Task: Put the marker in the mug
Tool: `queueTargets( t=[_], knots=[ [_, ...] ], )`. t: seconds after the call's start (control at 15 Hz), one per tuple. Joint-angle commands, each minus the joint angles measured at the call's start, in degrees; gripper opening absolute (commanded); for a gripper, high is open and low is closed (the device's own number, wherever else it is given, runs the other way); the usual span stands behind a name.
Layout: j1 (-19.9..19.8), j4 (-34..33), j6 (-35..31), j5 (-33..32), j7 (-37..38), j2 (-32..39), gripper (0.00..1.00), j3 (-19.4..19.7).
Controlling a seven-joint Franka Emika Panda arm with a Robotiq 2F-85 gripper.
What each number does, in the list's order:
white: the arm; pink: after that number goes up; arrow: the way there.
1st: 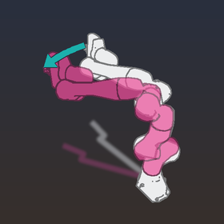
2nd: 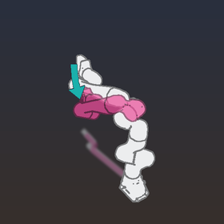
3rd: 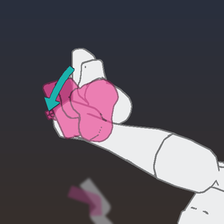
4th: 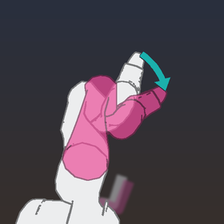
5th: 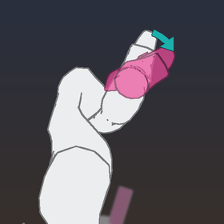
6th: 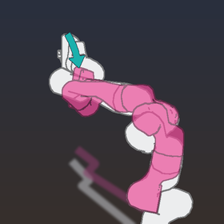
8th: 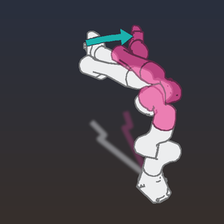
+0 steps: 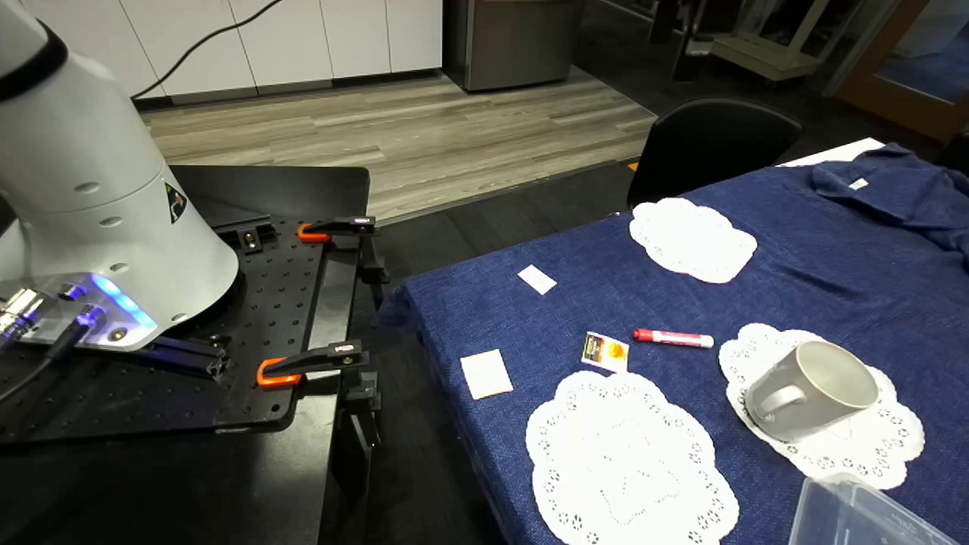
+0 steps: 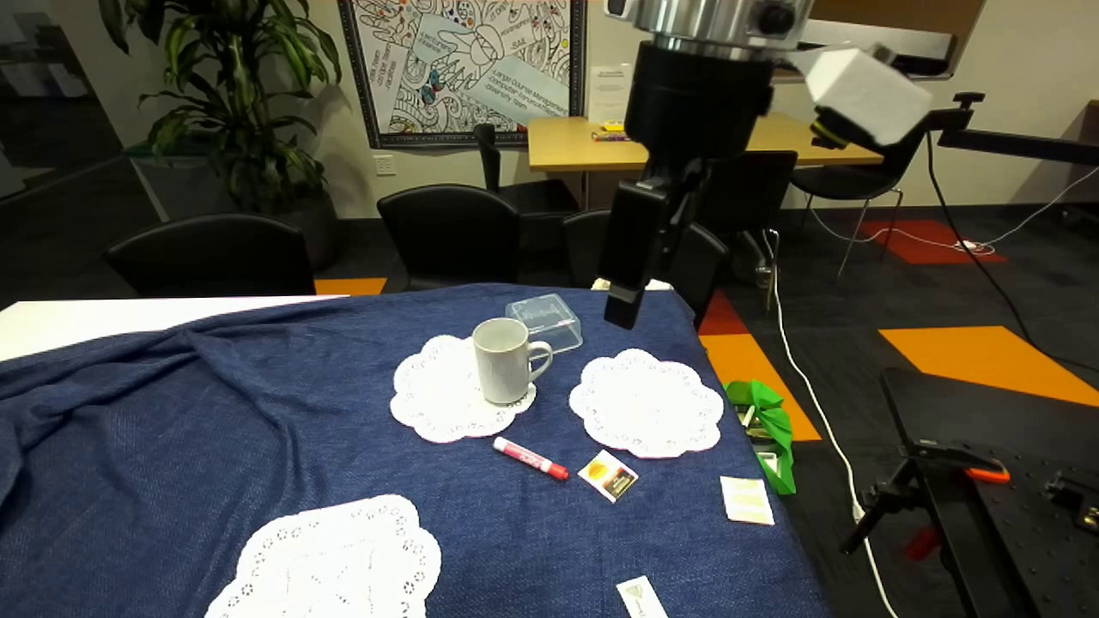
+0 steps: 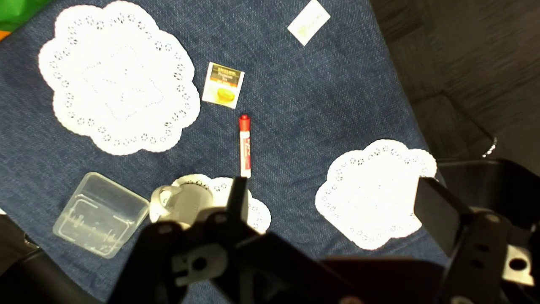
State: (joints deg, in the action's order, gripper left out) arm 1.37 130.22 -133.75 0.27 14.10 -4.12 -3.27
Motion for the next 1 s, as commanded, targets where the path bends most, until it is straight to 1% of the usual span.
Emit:
queueTargets(
  t=[0.0,0.33,0.53,0.73,0.93],
  knots=[
    [-0.71,-2.77,-5.11,-0.23,-0.01,5.92,1.00,1.22],
    [-0.94,-4.96,-11.63,-1.09,0.47,14.22,1.00,3.26],
    [-0.49,-6.68,-14.60,-2.83,3.34,19.11,1.00,5.46],
    [0.05,-8.38,-16.60,-3.90,5.63,23.83,1.00,7.75],
    [0.51,-10.07,-17.97,-3.44,6.84,28.62,1.00,9.51]
  ],
)
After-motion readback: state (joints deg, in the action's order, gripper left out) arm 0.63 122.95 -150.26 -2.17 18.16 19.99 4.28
